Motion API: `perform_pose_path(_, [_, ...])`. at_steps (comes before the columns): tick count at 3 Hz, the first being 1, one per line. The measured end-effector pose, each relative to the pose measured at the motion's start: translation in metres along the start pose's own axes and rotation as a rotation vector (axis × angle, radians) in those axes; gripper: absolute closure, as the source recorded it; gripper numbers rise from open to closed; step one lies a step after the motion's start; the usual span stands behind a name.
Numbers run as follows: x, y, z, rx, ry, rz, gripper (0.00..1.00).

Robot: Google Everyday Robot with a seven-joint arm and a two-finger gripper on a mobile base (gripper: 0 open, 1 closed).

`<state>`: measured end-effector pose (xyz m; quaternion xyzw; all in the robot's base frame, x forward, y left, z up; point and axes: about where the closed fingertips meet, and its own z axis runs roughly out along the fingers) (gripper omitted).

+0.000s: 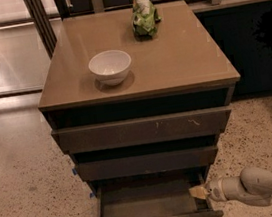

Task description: Open bottom drawer

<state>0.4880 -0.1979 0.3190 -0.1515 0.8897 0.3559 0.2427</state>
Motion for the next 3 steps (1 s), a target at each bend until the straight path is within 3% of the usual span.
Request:
perform_pose_path(1, [0.0,0.0,0.0,0.0,0.0,0.0,0.13])
perform_pose_path(2, [0.0,0.0001,0.0001,0.0,0.0,0.0,0.0])
perform_pose_path(3, [0.0,0.0001,0.0001,0.0,0.0,0.0,0.0])
